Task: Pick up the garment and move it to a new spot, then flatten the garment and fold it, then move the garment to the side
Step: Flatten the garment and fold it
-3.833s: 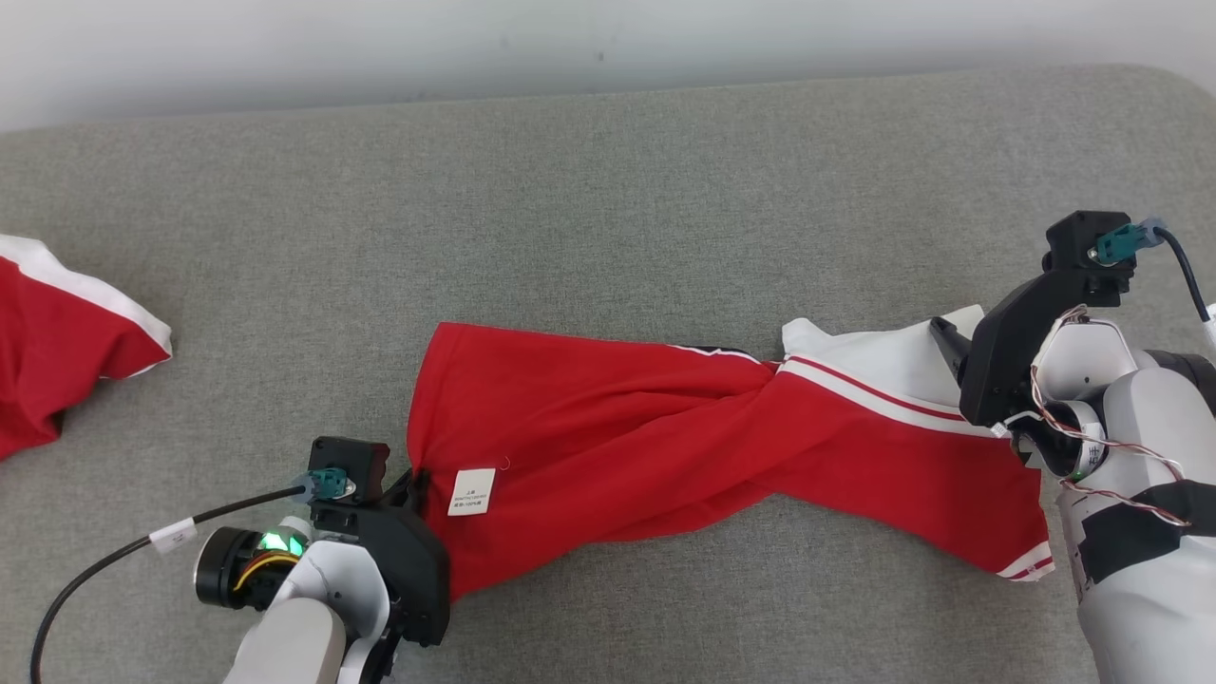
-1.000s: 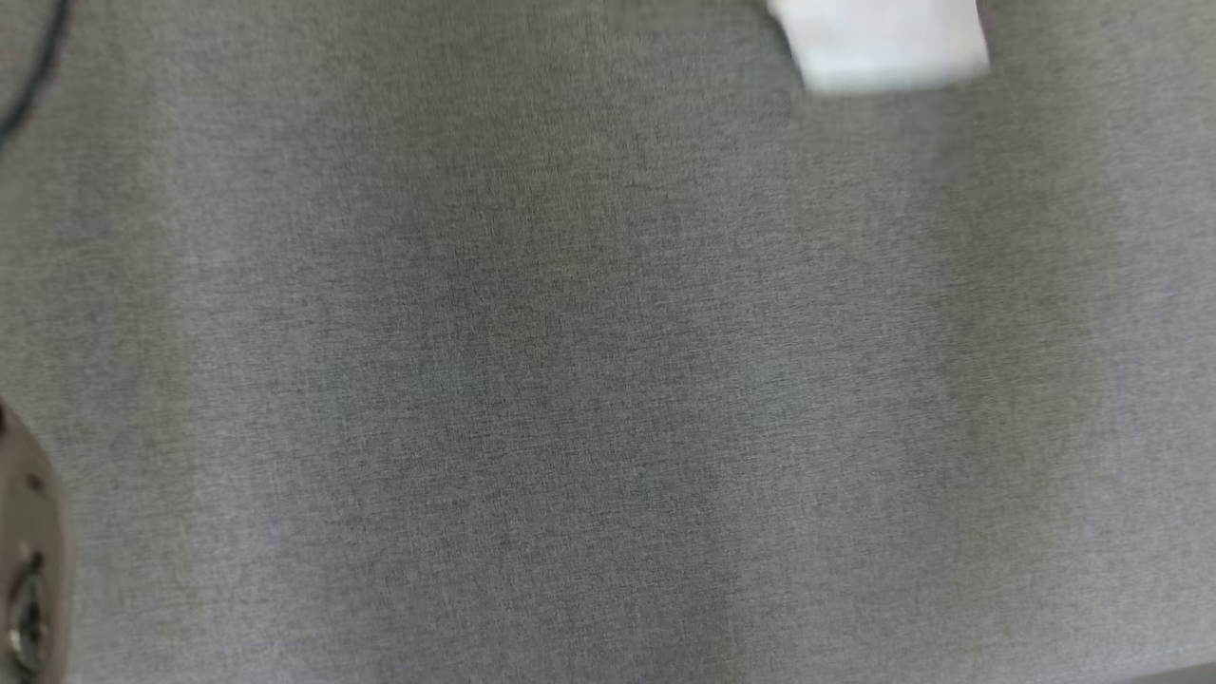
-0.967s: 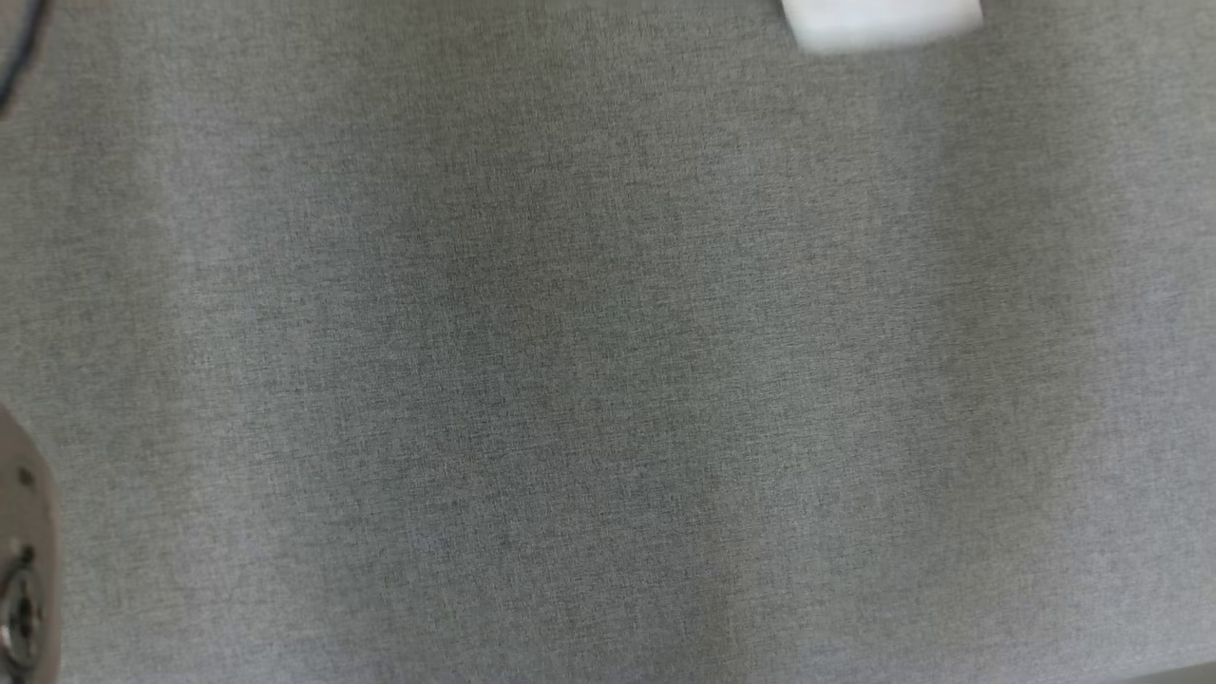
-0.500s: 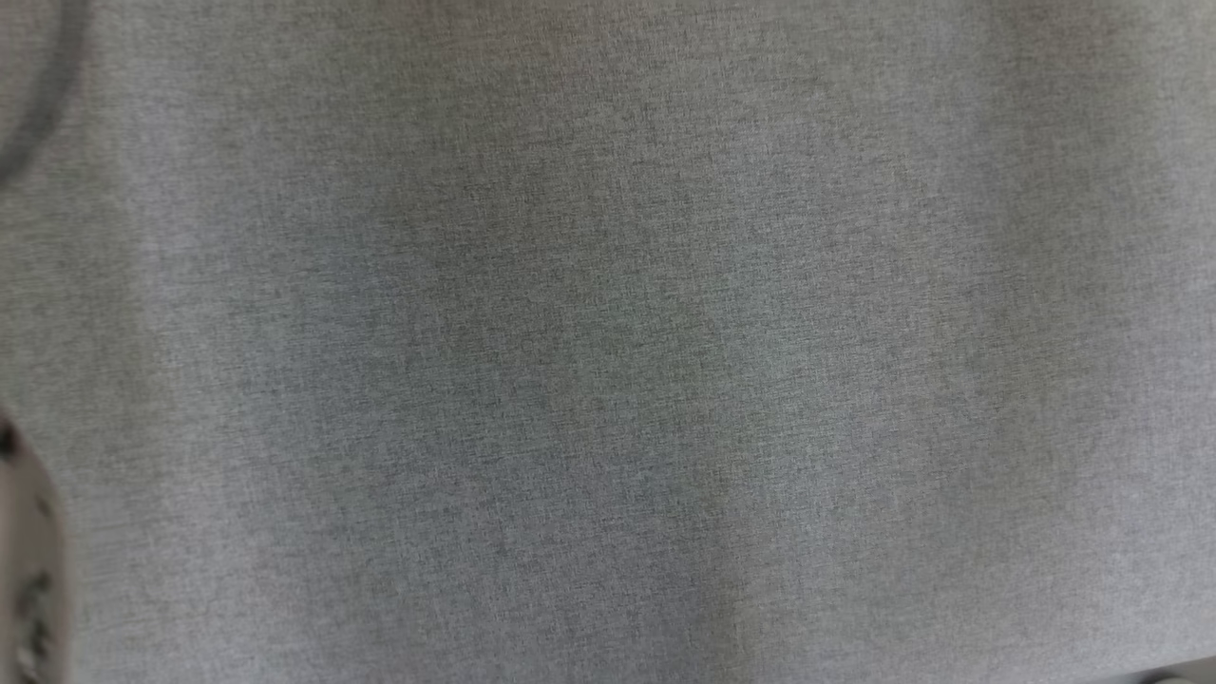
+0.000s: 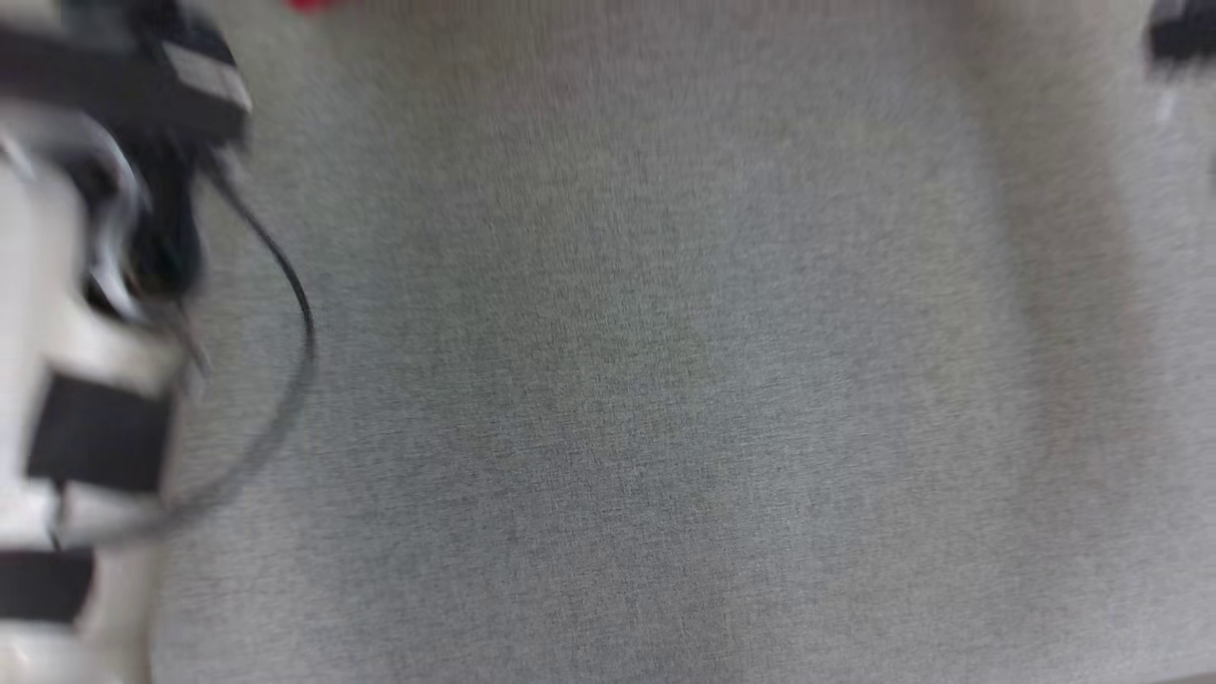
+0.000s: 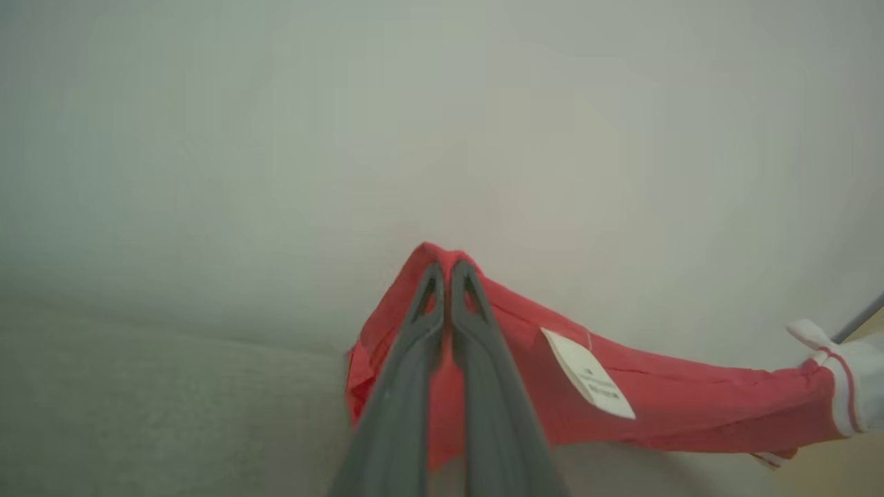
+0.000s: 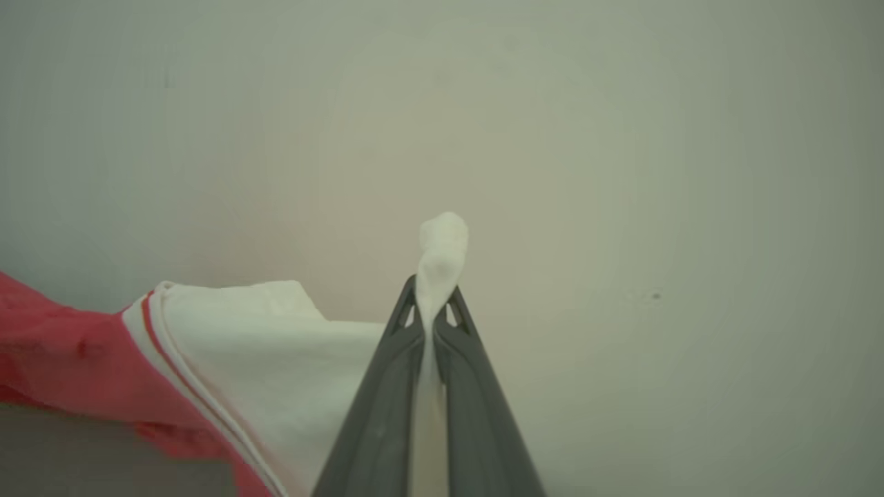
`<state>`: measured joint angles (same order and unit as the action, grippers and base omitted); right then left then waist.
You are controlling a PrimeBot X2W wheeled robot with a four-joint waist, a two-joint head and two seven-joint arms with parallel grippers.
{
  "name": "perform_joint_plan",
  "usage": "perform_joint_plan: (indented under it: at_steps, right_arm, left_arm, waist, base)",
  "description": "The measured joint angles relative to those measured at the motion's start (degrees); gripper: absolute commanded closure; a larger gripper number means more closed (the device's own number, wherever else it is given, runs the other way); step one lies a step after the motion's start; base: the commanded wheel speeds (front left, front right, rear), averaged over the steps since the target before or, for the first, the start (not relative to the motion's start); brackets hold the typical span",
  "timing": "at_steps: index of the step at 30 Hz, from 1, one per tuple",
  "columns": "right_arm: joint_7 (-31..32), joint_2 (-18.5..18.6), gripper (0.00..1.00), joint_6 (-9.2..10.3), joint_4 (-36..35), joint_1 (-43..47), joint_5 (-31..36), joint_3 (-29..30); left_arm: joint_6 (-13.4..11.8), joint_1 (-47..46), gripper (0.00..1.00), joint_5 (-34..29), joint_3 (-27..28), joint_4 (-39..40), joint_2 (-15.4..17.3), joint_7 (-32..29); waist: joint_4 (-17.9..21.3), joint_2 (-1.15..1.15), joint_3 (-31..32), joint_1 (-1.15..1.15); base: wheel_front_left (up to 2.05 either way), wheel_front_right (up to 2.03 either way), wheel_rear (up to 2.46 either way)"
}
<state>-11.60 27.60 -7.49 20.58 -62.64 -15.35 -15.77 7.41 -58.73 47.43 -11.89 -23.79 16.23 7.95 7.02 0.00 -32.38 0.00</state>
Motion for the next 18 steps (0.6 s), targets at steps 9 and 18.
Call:
perform_joint_plan:
  at_steps: [9, 18]
  right_arm:
    - [15.3, 2.5, 1.0, 0.01, -11.4, 26.3, -5.4, 6.5]
    - [31.7, -3.3, 1.0, 0.0, -22.7, 49.5, -4.7, 15.4]
  left_arm:
    - [-0.2, 22.6, 1.0, 3.9, -2.2, 3.7, -2.2, 2.1]
    - [-2.0, 39.8, 1.0, 4.8, -4.7, 7.1, -3.7, 2.7]
  waist:
    - [-1.4, 0.0, 8.4, -0.01]
    - [-2.8, -0.01, 16.6, -0.02]
  base:
    - [0.0, 0.0, 0.0]
    - [0.0, 0.0, 0.0]
